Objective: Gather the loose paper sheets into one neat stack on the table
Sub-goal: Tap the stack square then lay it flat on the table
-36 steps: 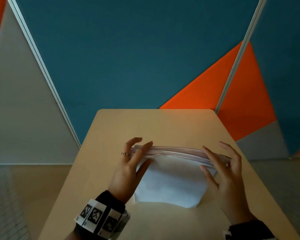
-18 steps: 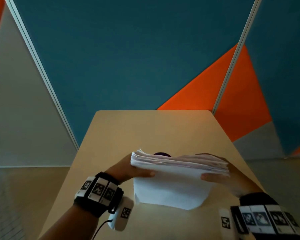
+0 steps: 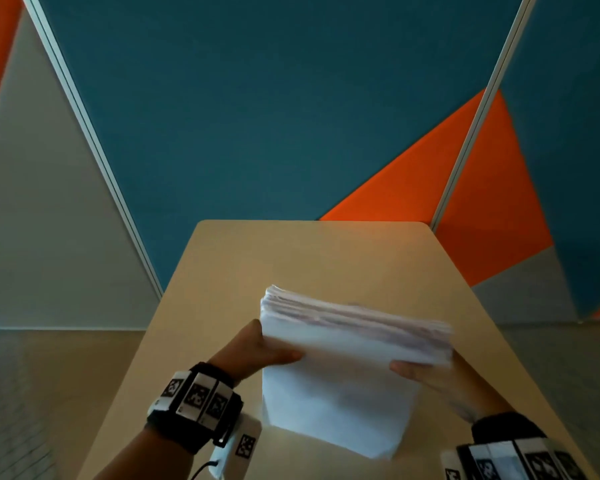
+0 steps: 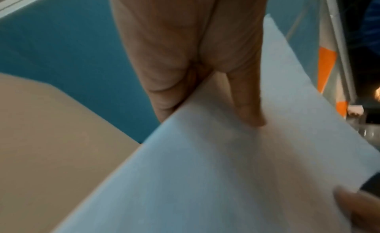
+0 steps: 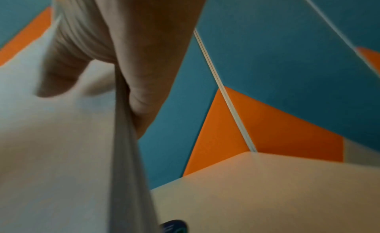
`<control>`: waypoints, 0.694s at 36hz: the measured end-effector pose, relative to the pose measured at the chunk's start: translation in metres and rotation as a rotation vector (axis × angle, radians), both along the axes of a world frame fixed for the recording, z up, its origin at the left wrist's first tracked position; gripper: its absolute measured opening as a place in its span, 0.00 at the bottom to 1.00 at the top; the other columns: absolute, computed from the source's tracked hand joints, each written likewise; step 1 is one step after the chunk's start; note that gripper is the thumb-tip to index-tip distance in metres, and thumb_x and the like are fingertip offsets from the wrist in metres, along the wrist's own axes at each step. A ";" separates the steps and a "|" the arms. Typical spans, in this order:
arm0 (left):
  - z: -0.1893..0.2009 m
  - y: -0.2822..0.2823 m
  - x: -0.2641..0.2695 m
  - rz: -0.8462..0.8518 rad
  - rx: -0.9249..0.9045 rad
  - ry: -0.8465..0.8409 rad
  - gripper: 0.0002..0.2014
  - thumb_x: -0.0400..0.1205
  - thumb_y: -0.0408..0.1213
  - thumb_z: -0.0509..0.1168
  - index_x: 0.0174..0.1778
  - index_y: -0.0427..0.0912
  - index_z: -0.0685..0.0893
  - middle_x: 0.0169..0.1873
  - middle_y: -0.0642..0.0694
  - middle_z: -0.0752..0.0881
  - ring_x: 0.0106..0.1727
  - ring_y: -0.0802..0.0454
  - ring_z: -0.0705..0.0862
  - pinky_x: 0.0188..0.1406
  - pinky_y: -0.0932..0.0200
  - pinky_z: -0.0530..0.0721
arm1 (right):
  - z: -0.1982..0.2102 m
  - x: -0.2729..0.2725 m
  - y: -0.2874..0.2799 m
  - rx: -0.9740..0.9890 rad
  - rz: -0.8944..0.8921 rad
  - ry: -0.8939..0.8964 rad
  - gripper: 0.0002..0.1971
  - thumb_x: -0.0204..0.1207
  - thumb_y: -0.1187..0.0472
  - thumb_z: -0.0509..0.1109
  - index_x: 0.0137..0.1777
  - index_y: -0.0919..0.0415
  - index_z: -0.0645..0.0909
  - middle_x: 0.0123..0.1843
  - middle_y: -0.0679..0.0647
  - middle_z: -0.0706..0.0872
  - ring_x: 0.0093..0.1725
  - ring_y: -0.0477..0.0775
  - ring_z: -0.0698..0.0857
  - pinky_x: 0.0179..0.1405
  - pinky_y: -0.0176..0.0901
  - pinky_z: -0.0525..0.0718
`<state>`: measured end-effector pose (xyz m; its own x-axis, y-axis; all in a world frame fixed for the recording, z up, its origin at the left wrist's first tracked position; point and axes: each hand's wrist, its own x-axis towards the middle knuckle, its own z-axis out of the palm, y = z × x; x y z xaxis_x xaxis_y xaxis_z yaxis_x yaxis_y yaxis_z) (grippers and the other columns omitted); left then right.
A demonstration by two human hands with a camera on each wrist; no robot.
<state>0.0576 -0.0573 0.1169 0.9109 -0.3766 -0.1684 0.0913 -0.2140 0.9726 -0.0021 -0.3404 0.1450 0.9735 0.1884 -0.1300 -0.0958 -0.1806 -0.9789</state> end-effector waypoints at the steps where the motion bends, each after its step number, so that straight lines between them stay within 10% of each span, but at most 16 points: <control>1: 0.001 -0.002 -0.001 0.023 -0.028 -0.006 0.20 0.64 0.30 0.78 0.48 0.54 0.87 0.45 0.57 0.93 0.53 0.56 0.89 0.52 0.64 0.88 | 0.002 -0.001 0.002 0.004 -0.017 -0.028 0.19 0.65 0.59 0.78 0.57 0.46 0.85 0.60 0.45 0.90 0.62 0.44 0.85 0.65 0.46 0.81; 6: 0.013 -0.002 -0.004 0.112 -0.108 -0.081 0.16 0.59 0.37 0.79 0.43 0.54 0.91 0.52 0.43 0.92 0.53 0.50 0.90 0.55 0.54 0.89 | 0.016 0.003 0.004 0.023 -0.072 -0.175 0.18 0.64 0.59 0.77 0.49 0.33 0.86 0.53 0.33 0.90 0.57 0.35 0.86 0.60 0.38 0.83; 10: -0.005 0.000 -0.005 0.062 0.019 -0.082 0.19 0.63 0.35 0.80 0.44 0.58 0.85 0.39 0.65 0.92 0.44 0.72 0.88 0.47 0.68 0.85 | 0.000 0.005 -0.005 -0.006 0.015 -0.076 0.26 0.59 0.49 0.81 0.60 0.48 0.84 0.61 0.45 0.89 0.62 0.42 0.85 0.59 0.37 0.85; 16: -0.047 0.006 -0.010 0.077 0.142 -0.049 0.37 0.45 0.70 0.75 0.51 0.66 0.77 0.47 0.73 0.88 0.53 0.74 0.84 0.58 0.69 0.82 | -0.044 0.003 -0.012 0.053 -0.057 0.206 0.34 0.50 0.57 0.82 0.60 0.59 0.80 0.43 0.43 0.94 0.47 0.43 0.91 0.38 0.30 0.87; 20: -0.051 0.000 -0.016 0.084 0.149 -0.015 0.24 0.61 0.52 0.79 0.50 0.63 0.79 0.49 0.63 0.88 0.53 0.71 0.84 0.62 0.59 0.80 | -0.056 0.003 -0.008 0.127 -0.074 0.327 0.22 0.69 0.67 0.74 0.64 0.64 0.79 0.49 0.50 0.91 0.44 0.44 0.91 0.37 0.30 0.87; 25: -0.052 -0.007 -0.011 0.133 0.193 -0.101 0.16 0.75 0.31 0.71 0.42 0.61 0.80 0.31 0.81 0.86 0.40 0.85 0.82 0.47 0.79 0.78 | -0.060 0.005 -0.012 0.146 -0.181 0.223 0.27 0.52 0.45 0.84 0.50 0.55 0.83 0.55 0.57 0.86 0.42 0.35 0.89 0.37 0.26 0.86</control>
<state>0.0468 -0.0643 0.0649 0.9662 -0.2223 -0.1308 0.0351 -0.3893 0.9205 0.0026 -0.3522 0.0853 0.9435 0.0469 -0.3280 -0.3284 0.0002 -0.9445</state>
